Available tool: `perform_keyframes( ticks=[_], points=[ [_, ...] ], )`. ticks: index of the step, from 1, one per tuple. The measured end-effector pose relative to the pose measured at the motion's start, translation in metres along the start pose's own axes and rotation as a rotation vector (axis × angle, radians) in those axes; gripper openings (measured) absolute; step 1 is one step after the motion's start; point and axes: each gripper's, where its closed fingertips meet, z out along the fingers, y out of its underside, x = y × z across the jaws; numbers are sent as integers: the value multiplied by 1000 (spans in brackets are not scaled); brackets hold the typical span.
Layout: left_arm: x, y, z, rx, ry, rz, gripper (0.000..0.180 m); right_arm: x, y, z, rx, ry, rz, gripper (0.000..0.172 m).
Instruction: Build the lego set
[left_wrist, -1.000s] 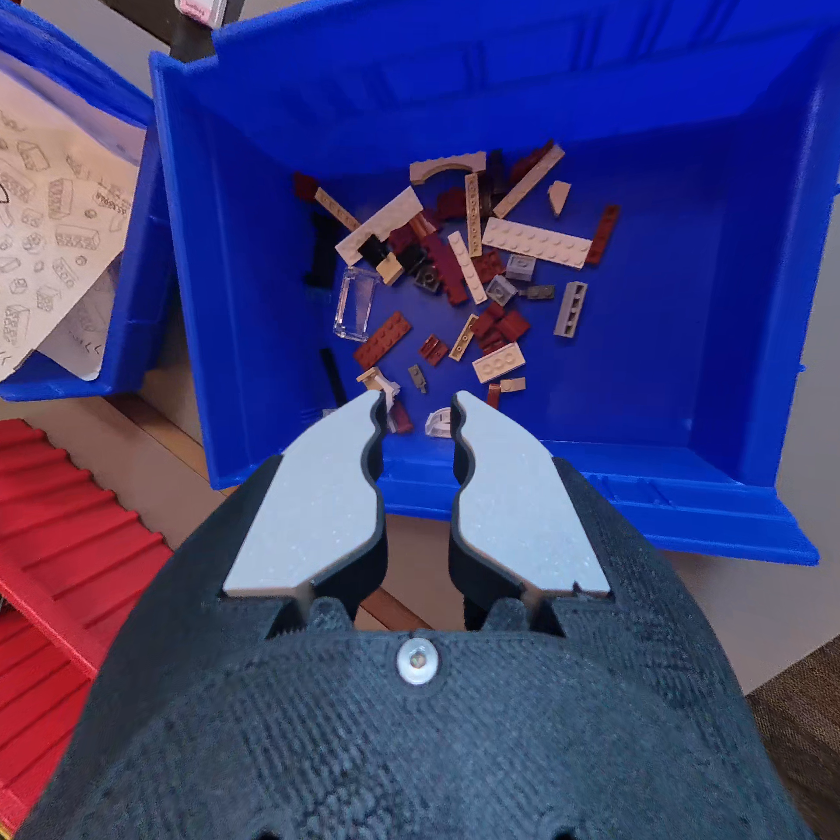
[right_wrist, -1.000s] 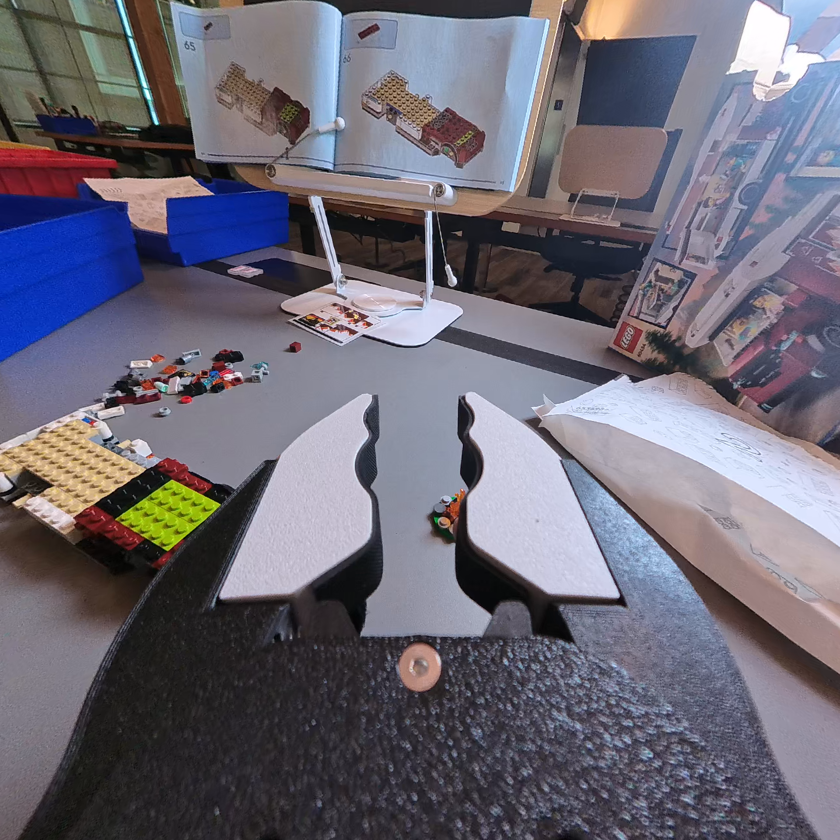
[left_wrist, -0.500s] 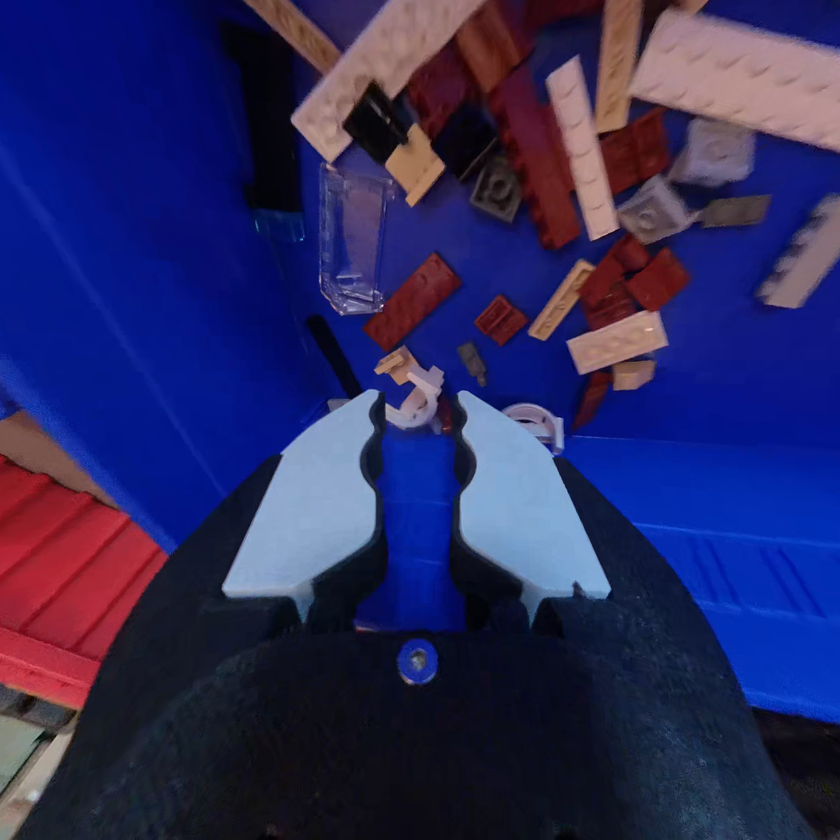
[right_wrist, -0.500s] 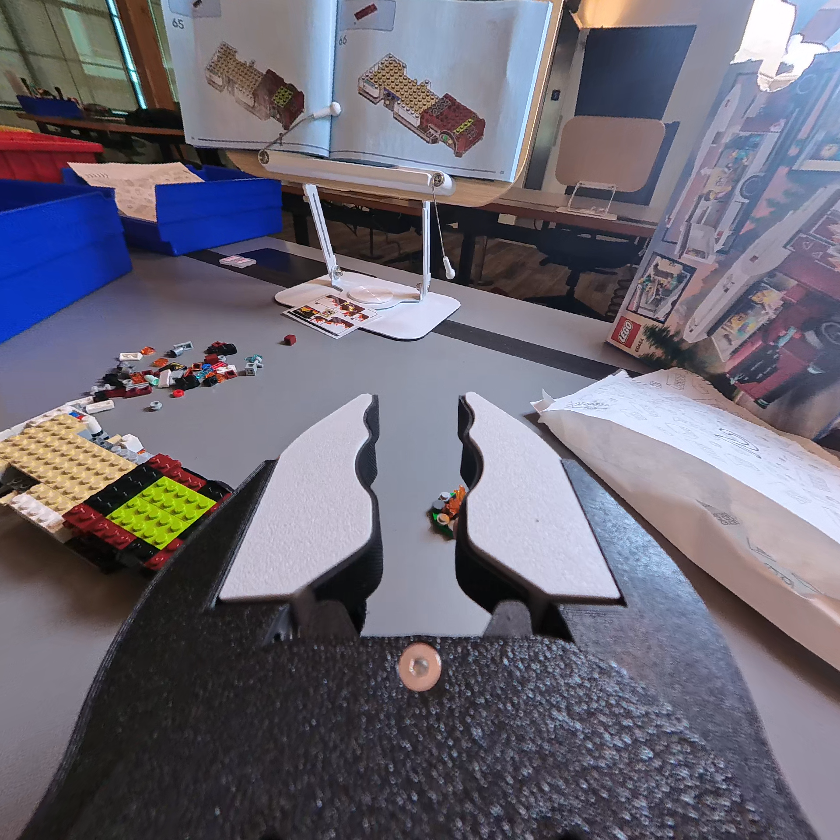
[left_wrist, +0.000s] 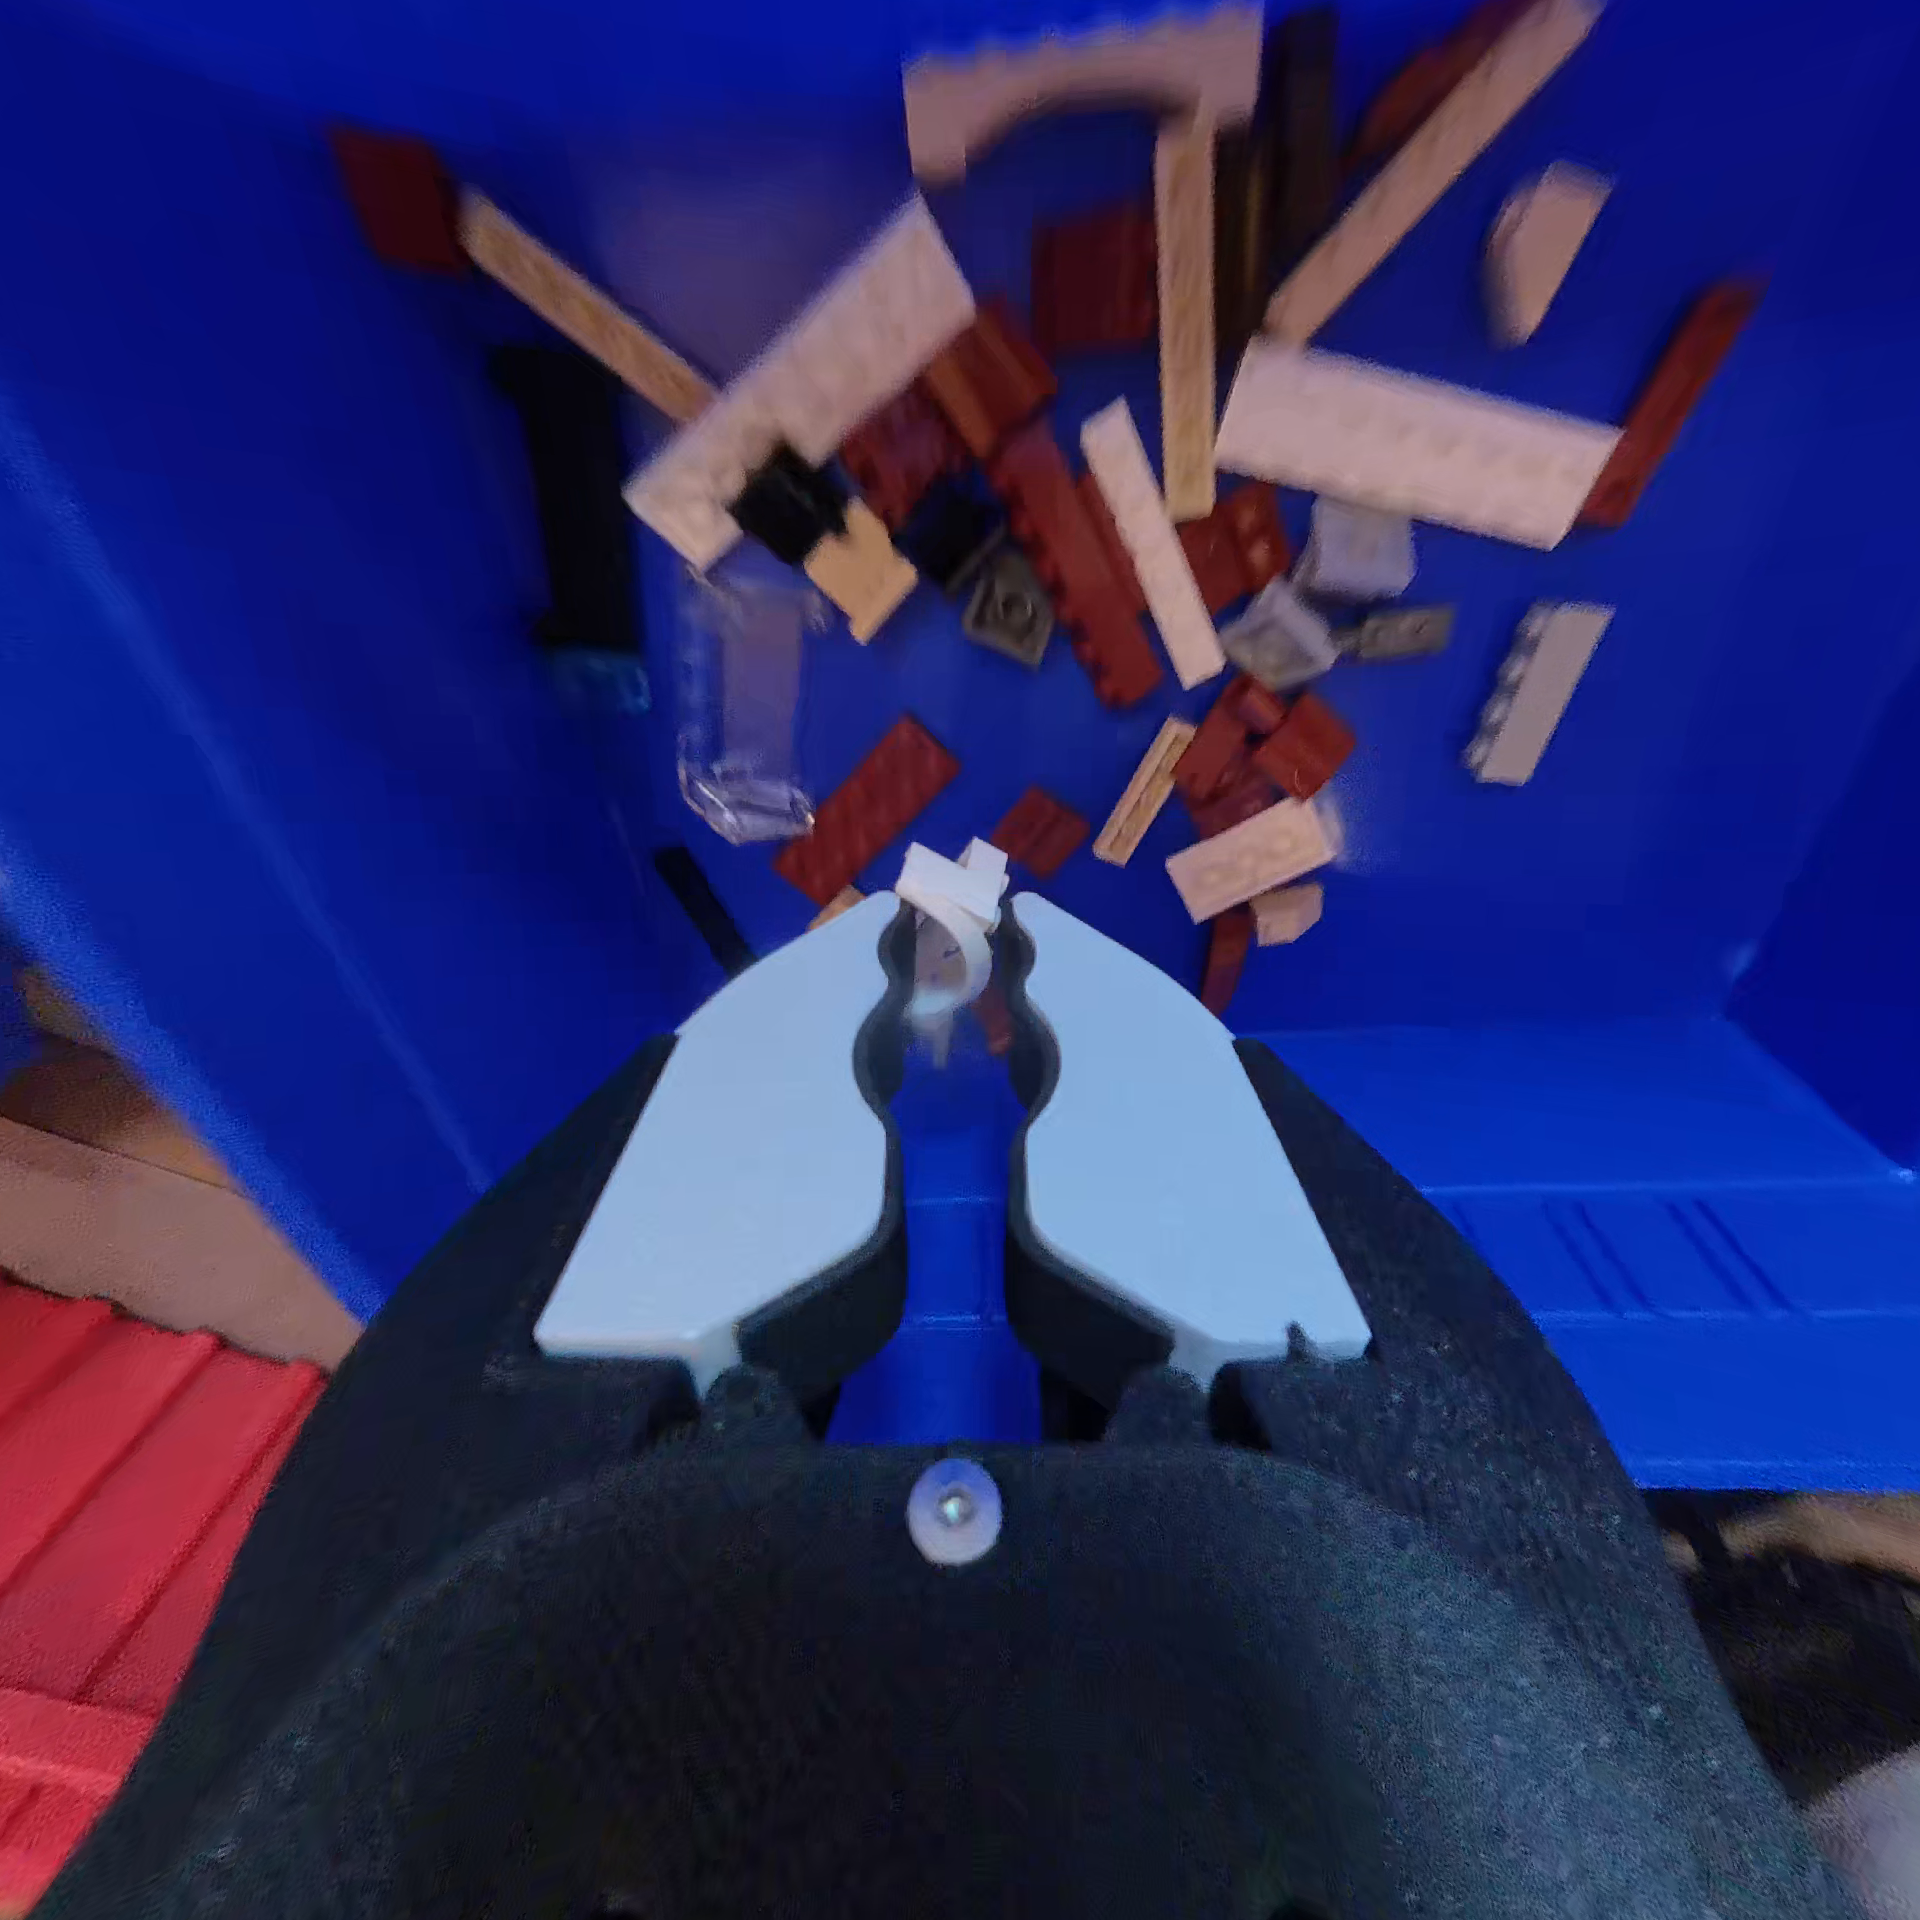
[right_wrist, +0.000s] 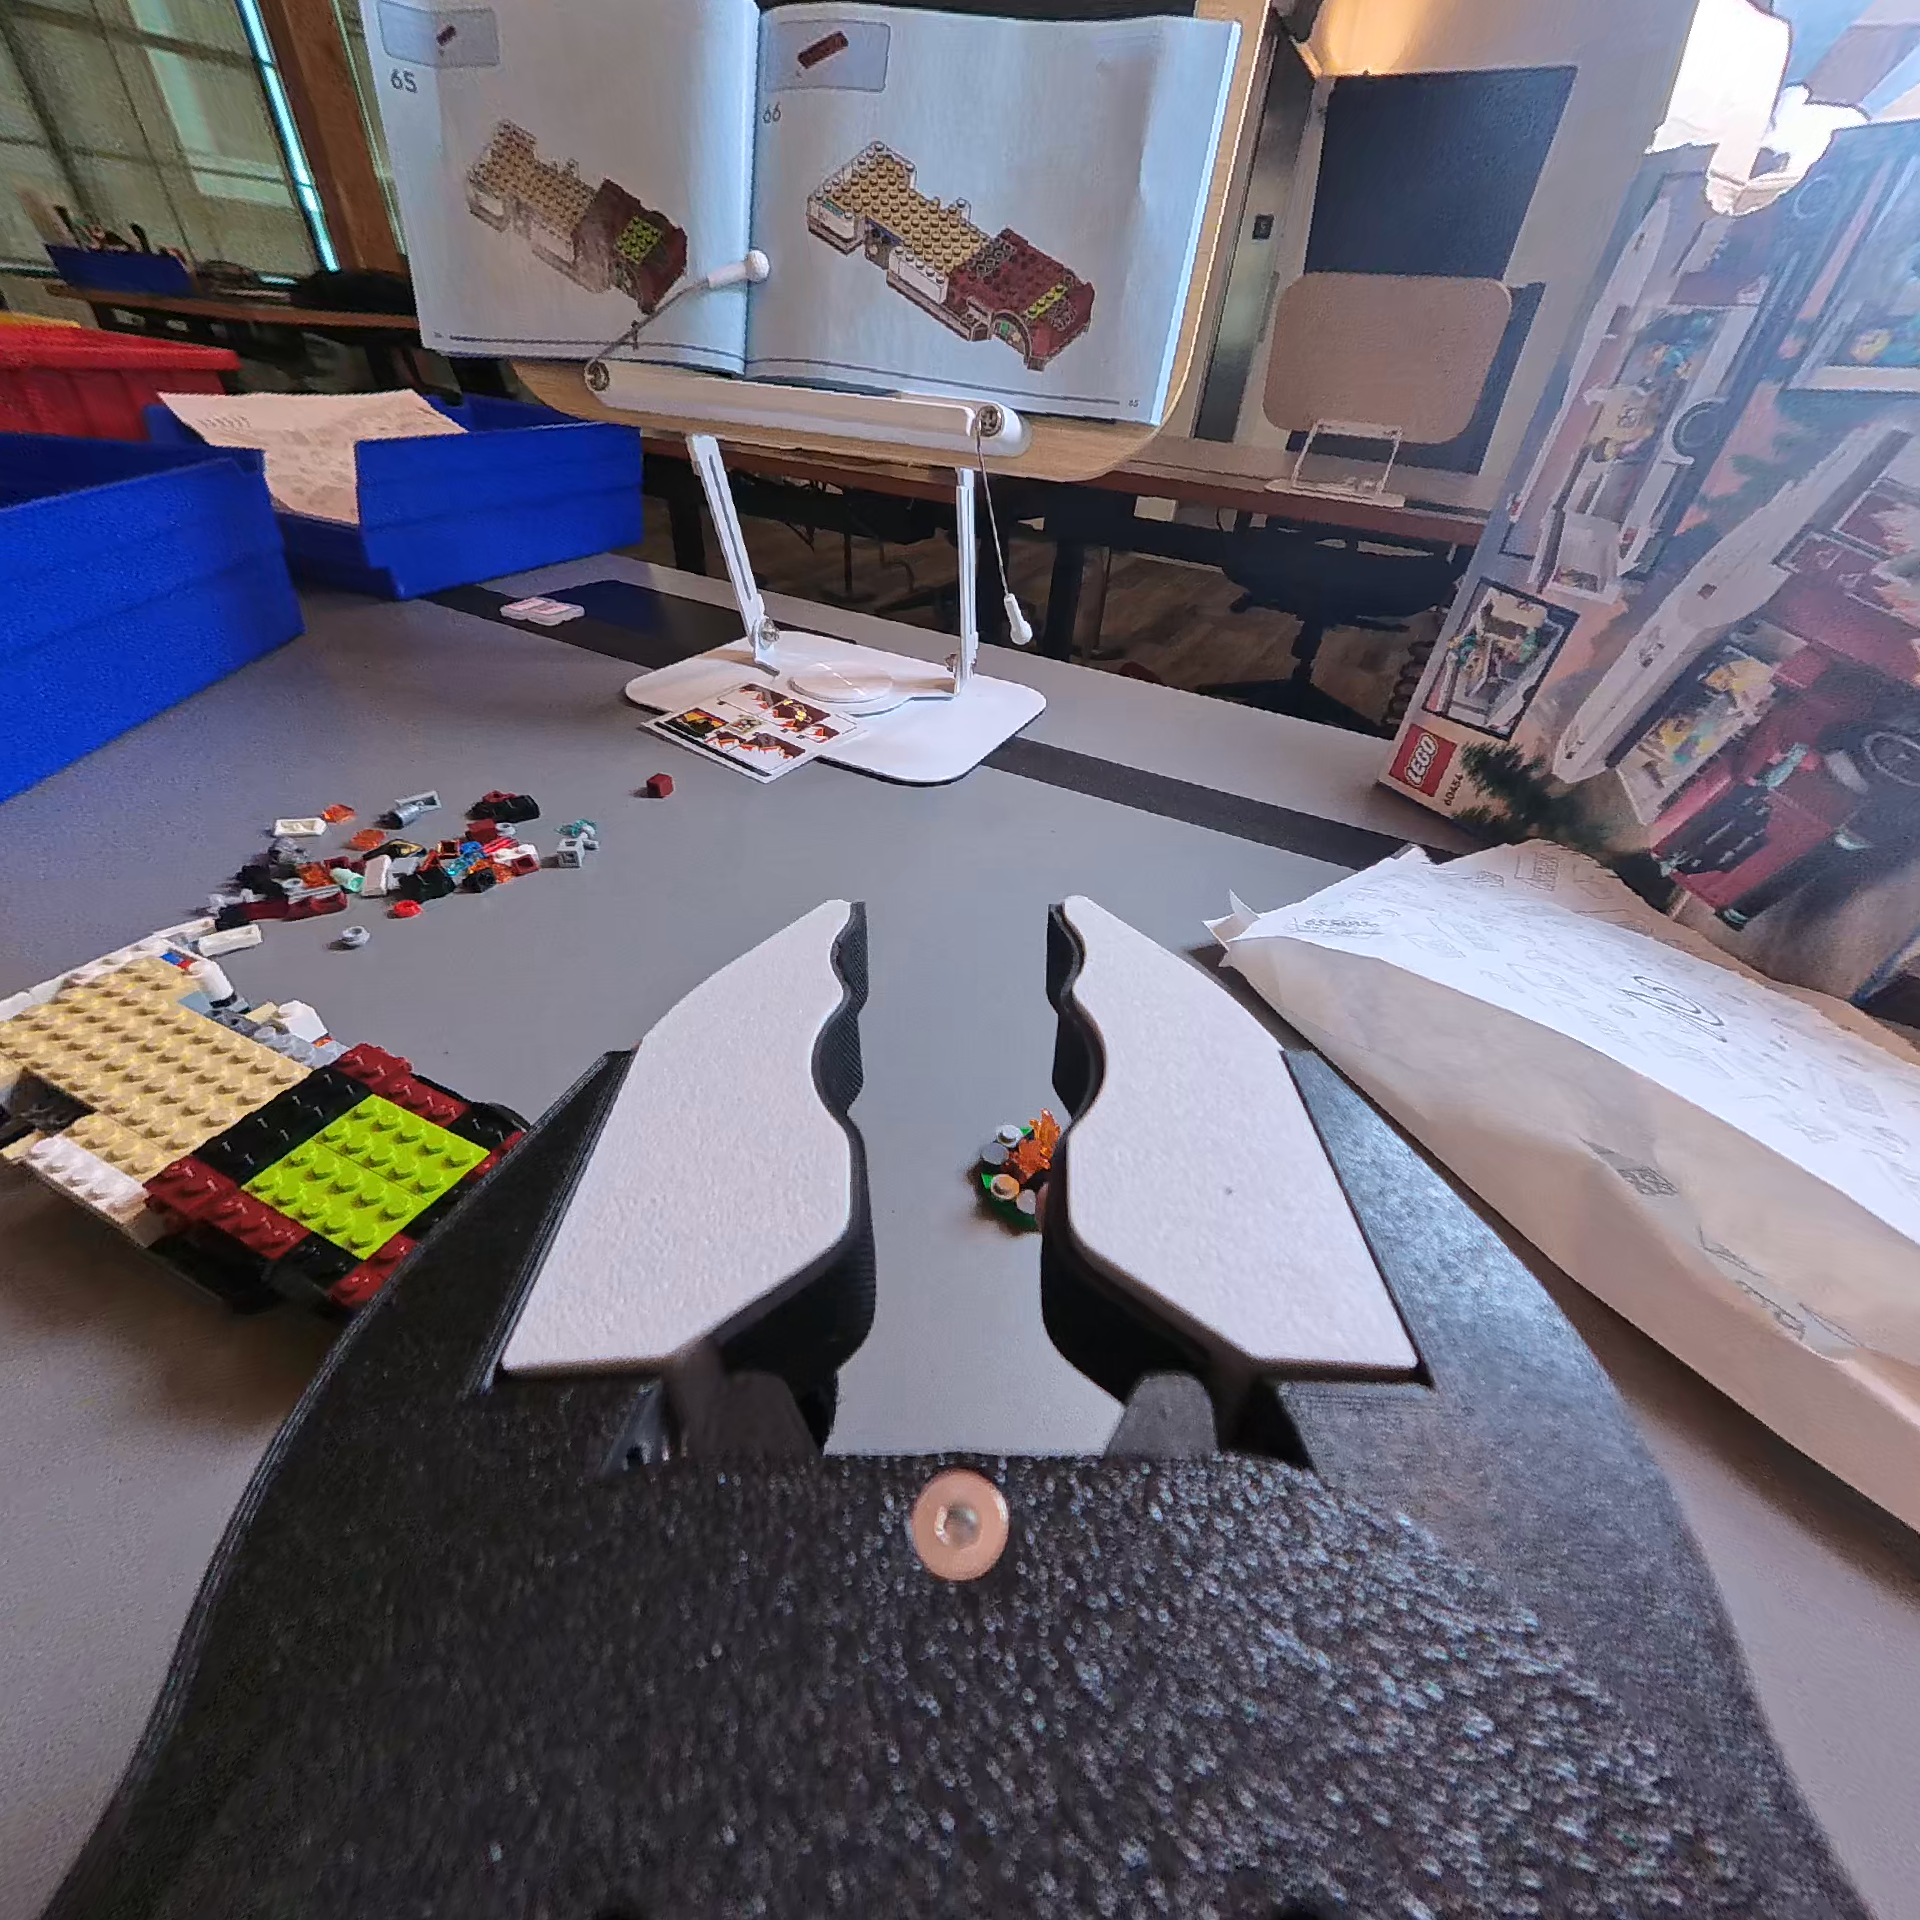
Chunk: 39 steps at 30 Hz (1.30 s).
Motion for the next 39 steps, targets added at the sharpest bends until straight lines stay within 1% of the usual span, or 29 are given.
perform_keyframes(
  ticks=[2, 5, 8, 14, 20, 24, 28, 32, 34, 36, 39],
  points=[
    [-3, -14, -14, 108, -16, -11, 15, -1, 0, 0, 1, -1, -2, 33],
    [-6, -22, -24, 174, -29, -14, 16, 0, -2, -1, 7, 2, -1, 33],
    [-10, -20, -22, 161, -57, -8, 16, 0, -3, -2, 10, 6, -2, 33],
    [-9, -9, -3, 84, -50, -5, 16, 0, -2, -1, 4, 6, -4, 33],
    [-21, -6, 4, 76, -109, -16, 26, 1, 1, 0, -5, 8, -3, 33],
    [-15, -1, 6, 57, -79, -12, 27, 1, 2, 0, -11, 7, 0, 33],
    [5, -12, 6, 102, -15, 16, 25, 2, 3, 0, -10, 8, 4, 33],
    [31, -34, 11, 178, 58, 84, 16, 0, 4, 2, -15, -2, 3, 33],
    [43, -47, 13, 239, 121, 97, 7, -1, 4, 2, -17, -4, 1, 33],
    [35, -51, 22, 234, 92, 79, 11, 0, 4, 1, -16, -2, 2, 33],
    [21, -38, 34, 145, 53, 43, 17, 2, 3, 0, -11, 5, 5, 33]
  ],
)
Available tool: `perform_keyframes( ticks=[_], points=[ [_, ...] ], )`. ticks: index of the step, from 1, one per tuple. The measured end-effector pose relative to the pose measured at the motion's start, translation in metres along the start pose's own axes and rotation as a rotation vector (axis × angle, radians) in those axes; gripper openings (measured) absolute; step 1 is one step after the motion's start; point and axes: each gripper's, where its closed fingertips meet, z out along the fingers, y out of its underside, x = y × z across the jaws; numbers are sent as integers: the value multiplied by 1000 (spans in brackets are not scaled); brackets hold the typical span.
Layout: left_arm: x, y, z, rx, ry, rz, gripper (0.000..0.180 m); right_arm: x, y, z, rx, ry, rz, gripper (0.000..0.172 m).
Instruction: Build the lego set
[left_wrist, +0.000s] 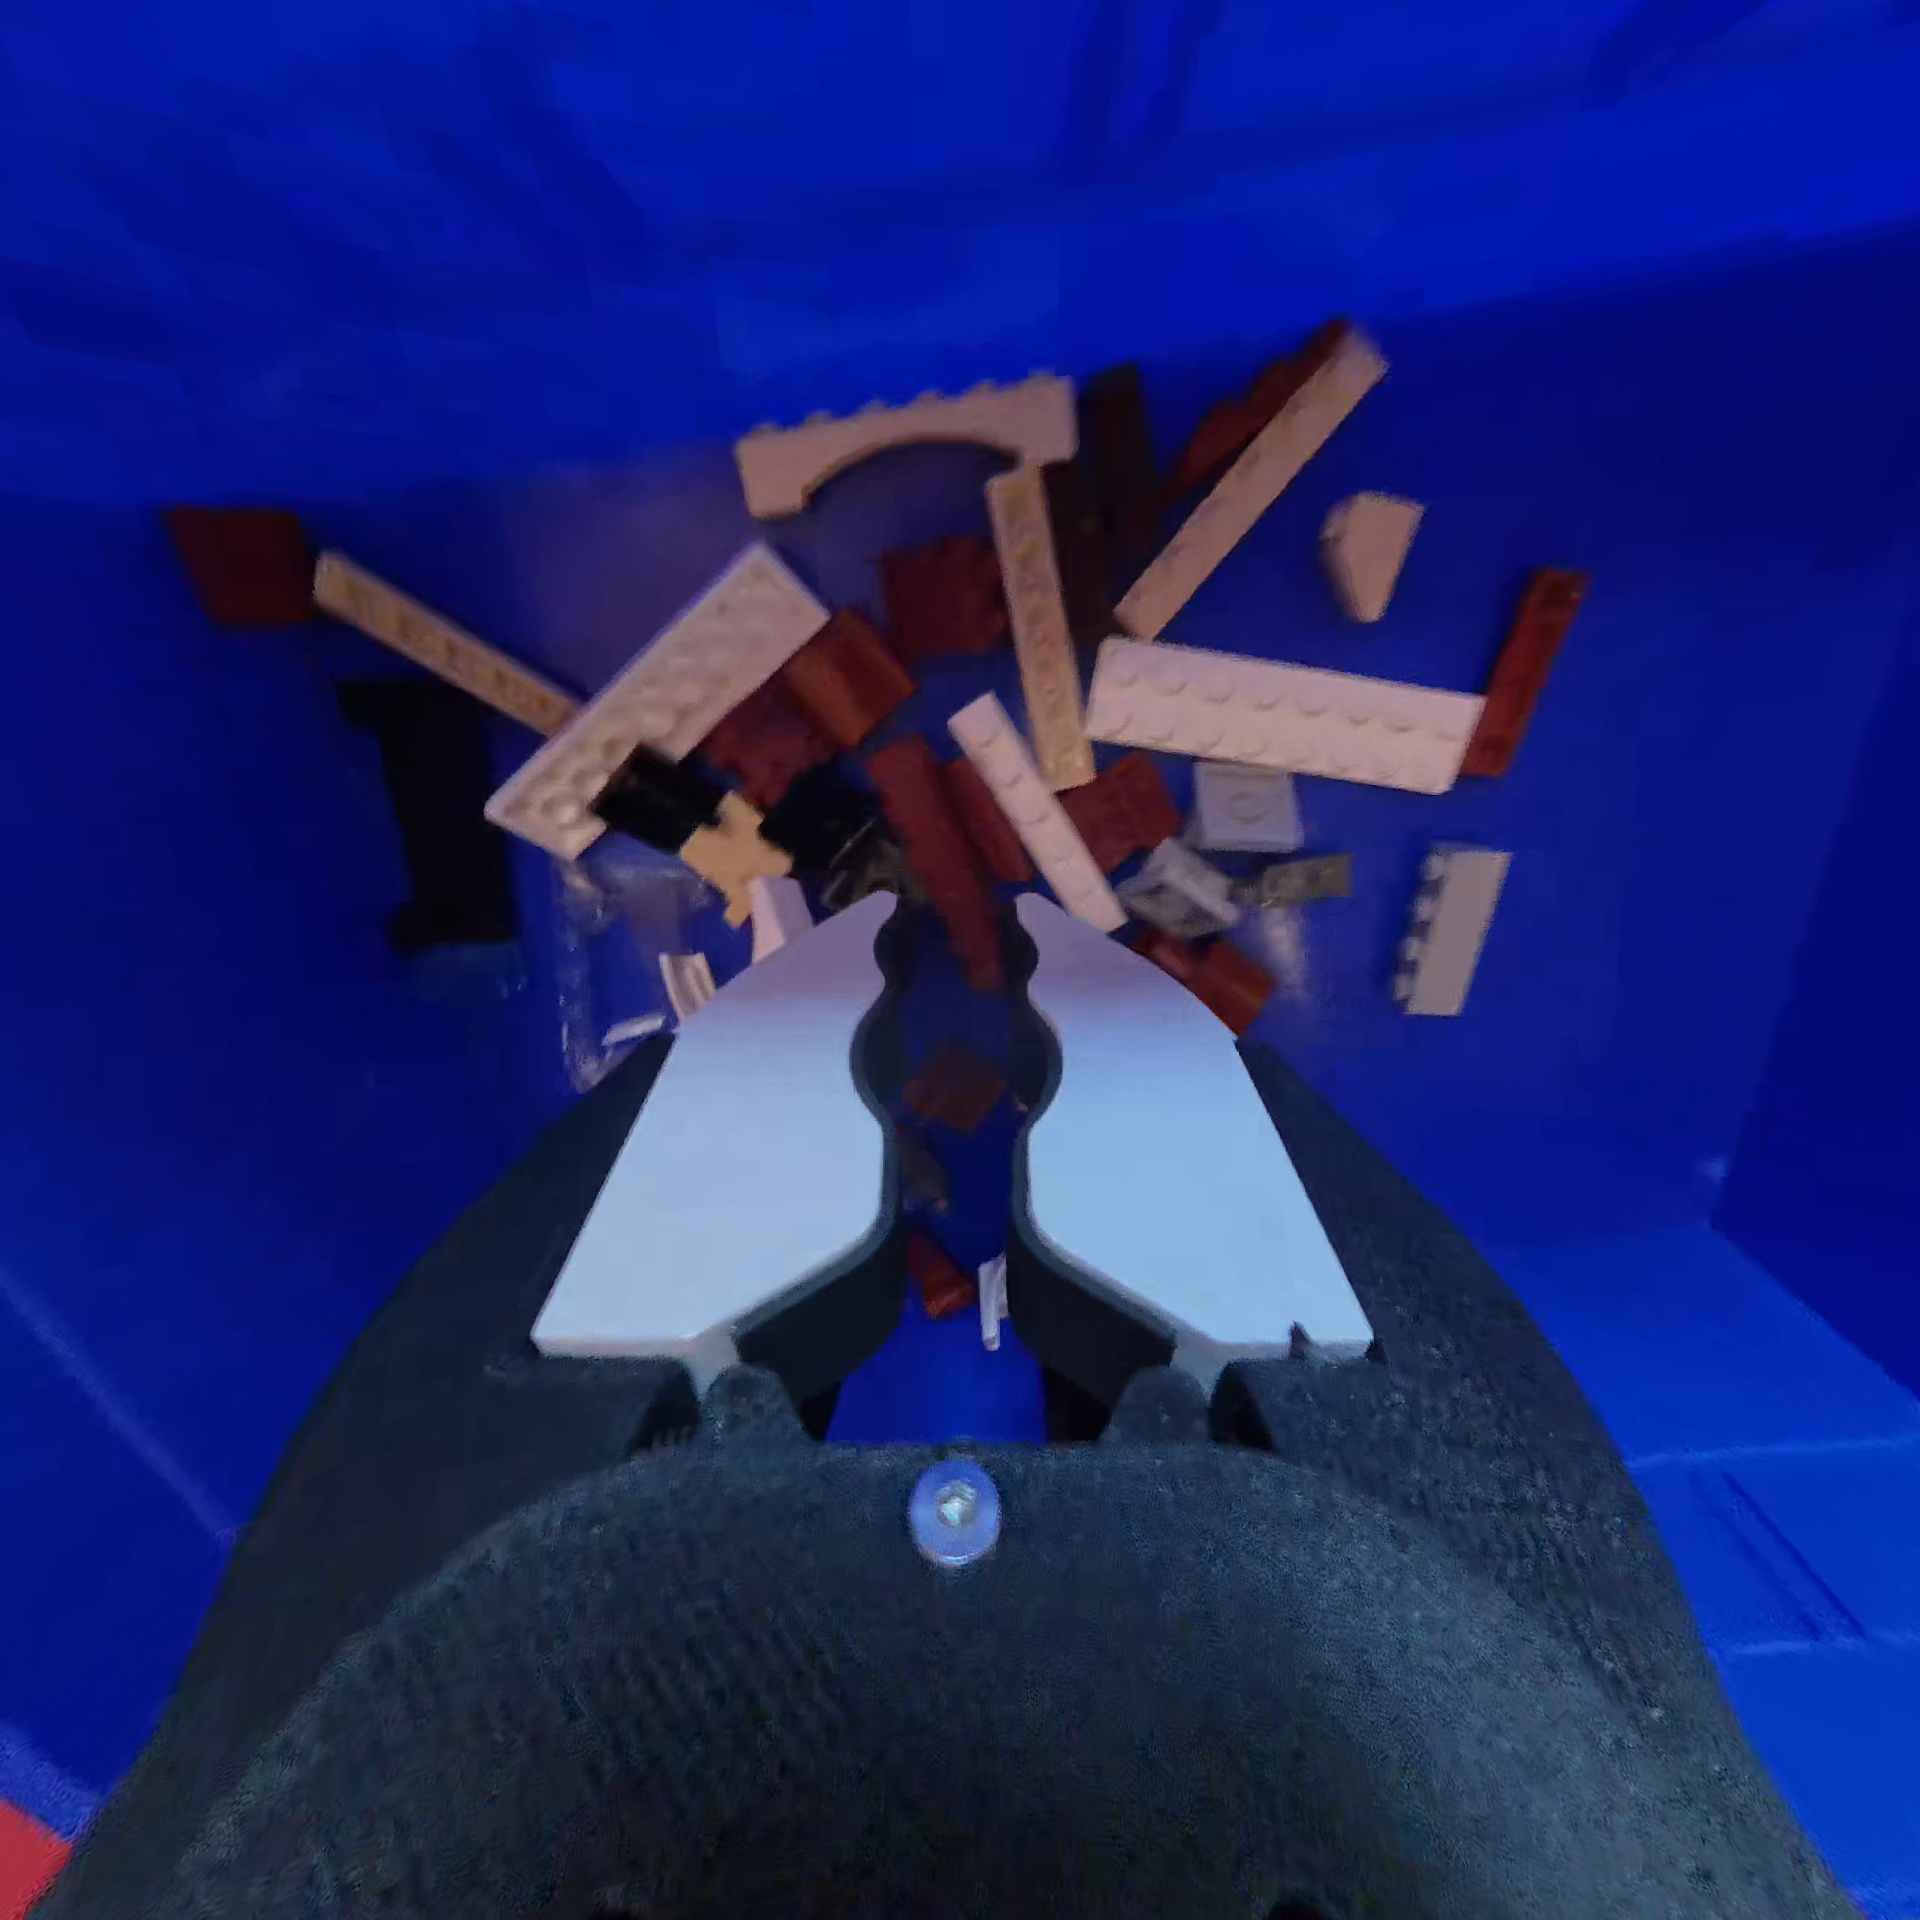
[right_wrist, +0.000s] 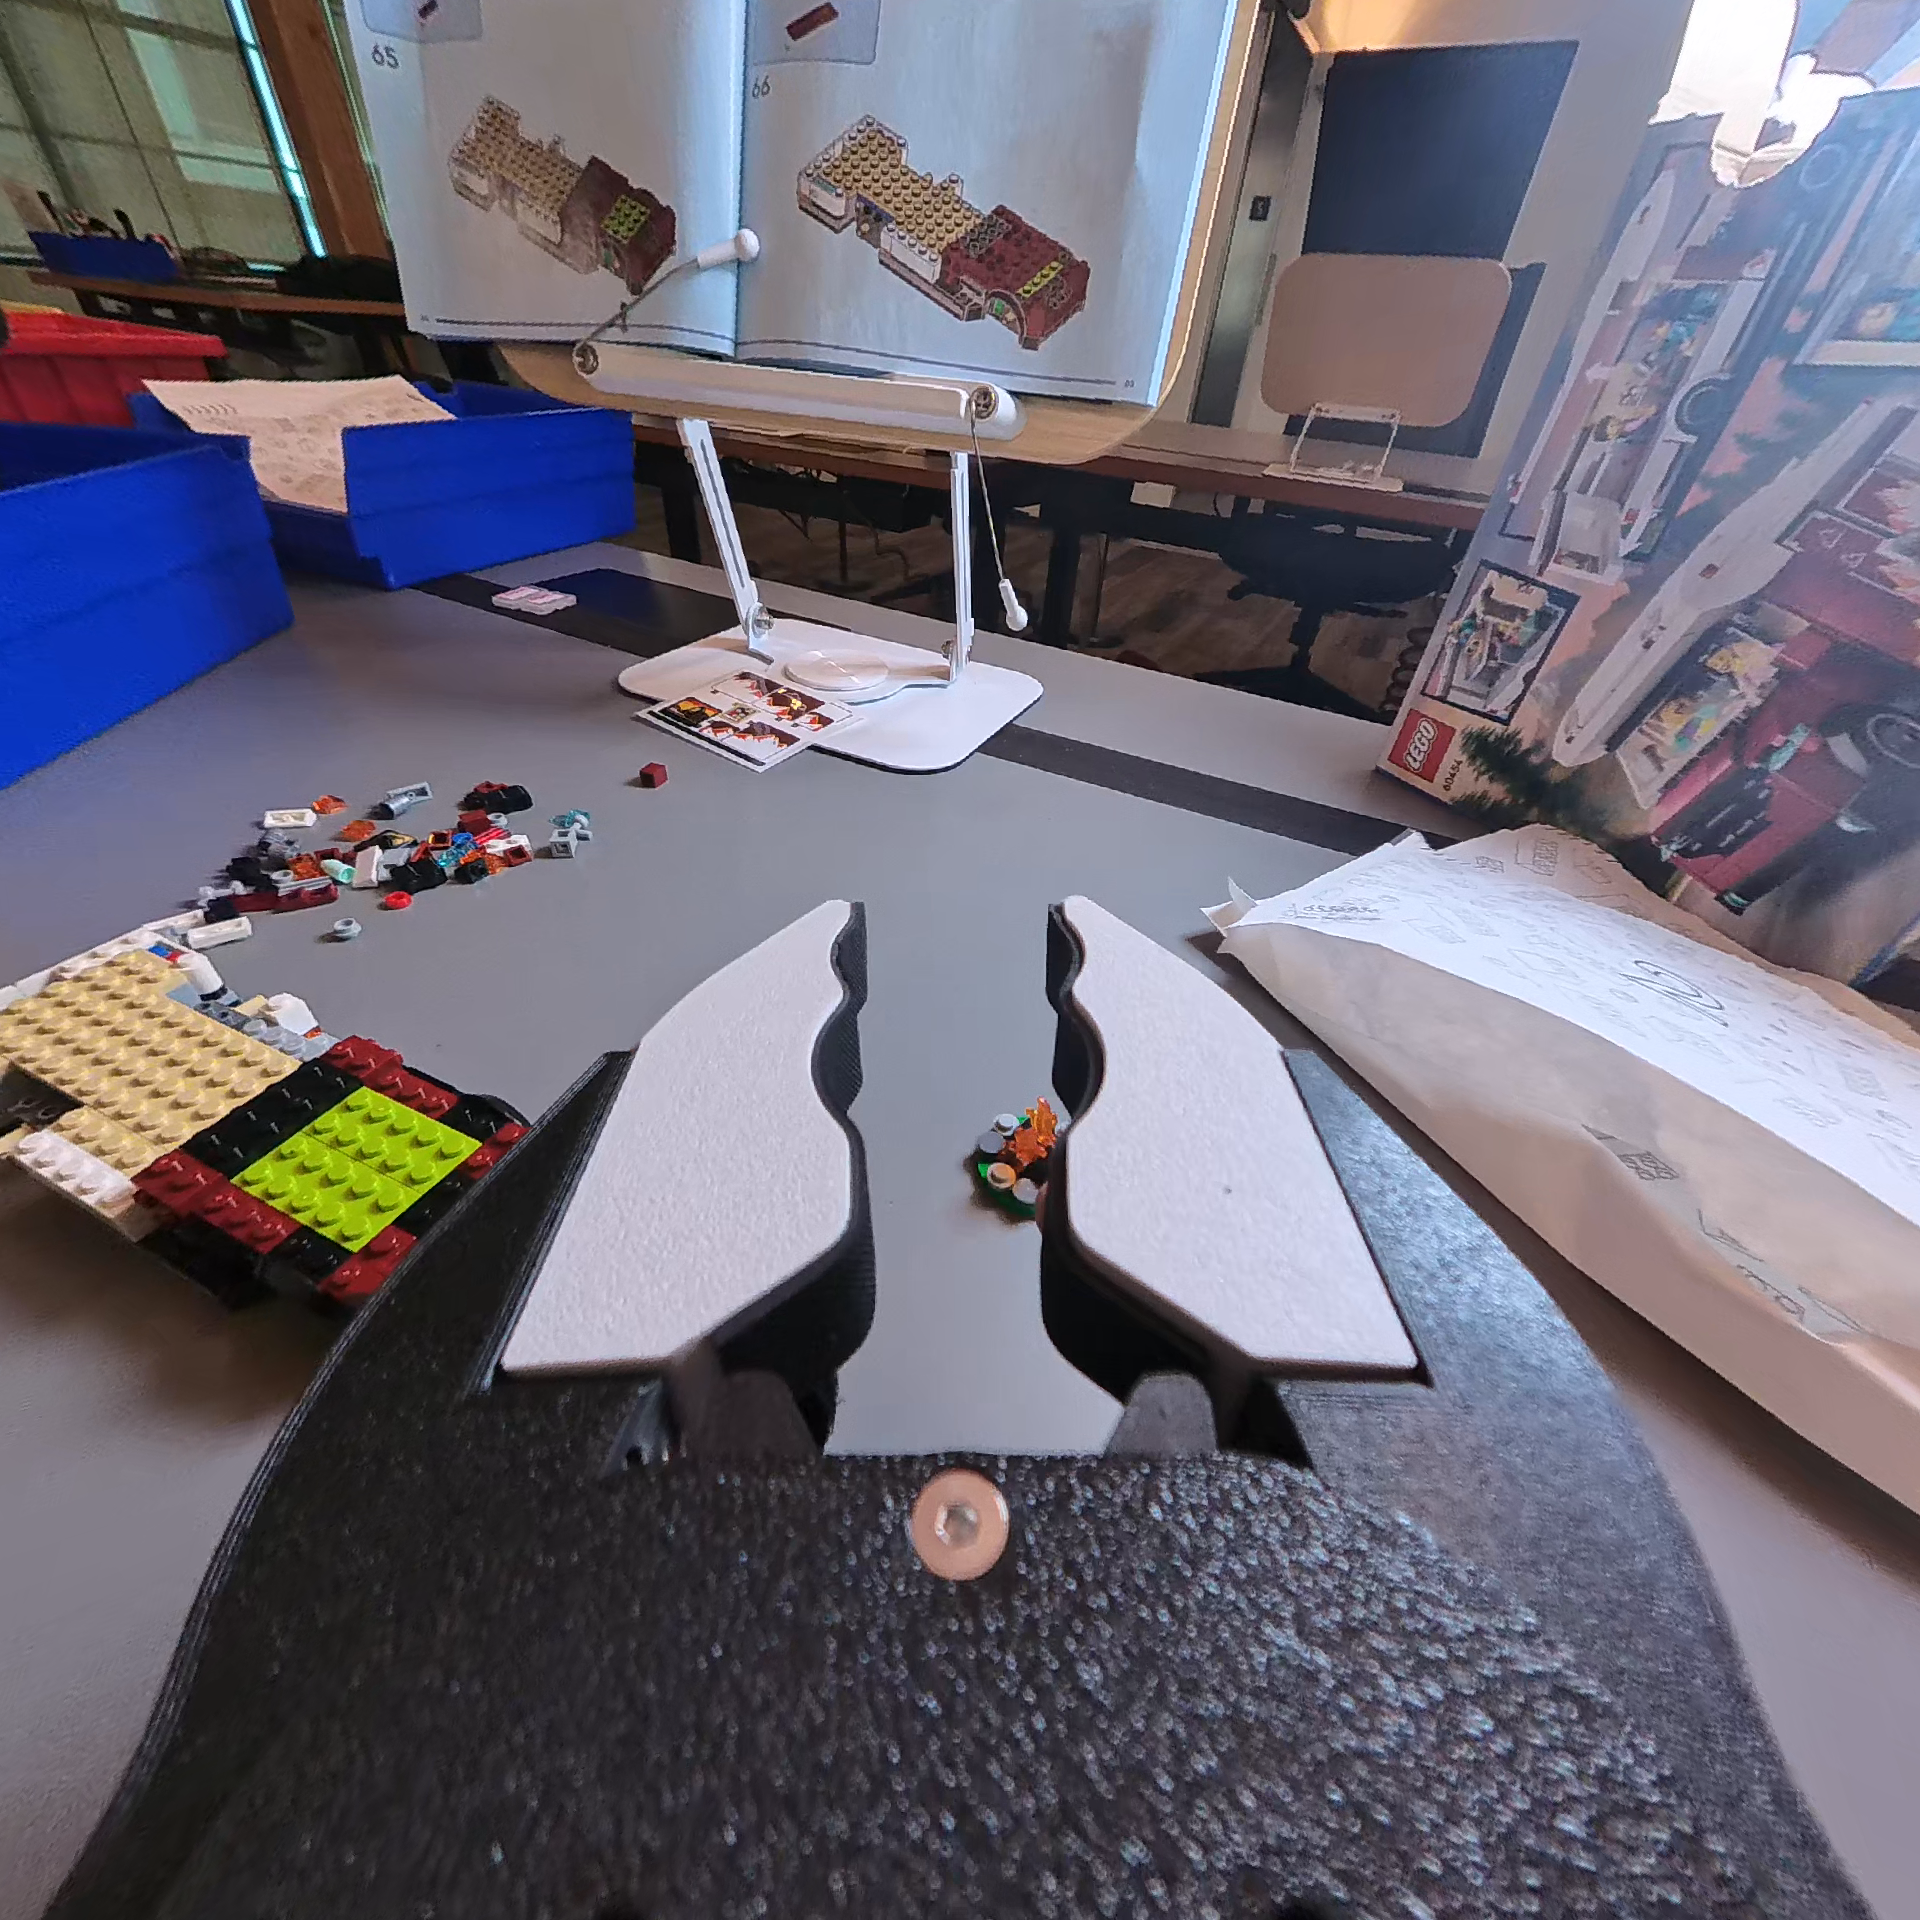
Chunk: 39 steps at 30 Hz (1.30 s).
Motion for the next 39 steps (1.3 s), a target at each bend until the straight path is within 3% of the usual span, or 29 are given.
perform_keyframes(
  ticks=[6, 12, 16, 23, 29, 39],
  points=[
    [-15, 38, -8, -139, -77, -22, 11, -1, 1, 1, -2, -8, 1, 33],
    [-15, 29, -15, -85, -124, -1, 16, -2, 0, 1, -2, -11, 1, 33],
    [2, 3, -10, 21, -66, 57, 15, -2, 0, 1, -1, -7, -2, 33],
    [-2, 0, -3, -20, -90, 99, 26, -1, 0, 0, 0, -3, -2, 33],
    [10, -12, -3, 42, -54, 160, 21, 0, -1, -1, 3, -2, -2, 33],
    [10, -11, 4, -11, -32, 189, 10, 1, -1, -1, 4, 2, -3, 33]
  ],
)
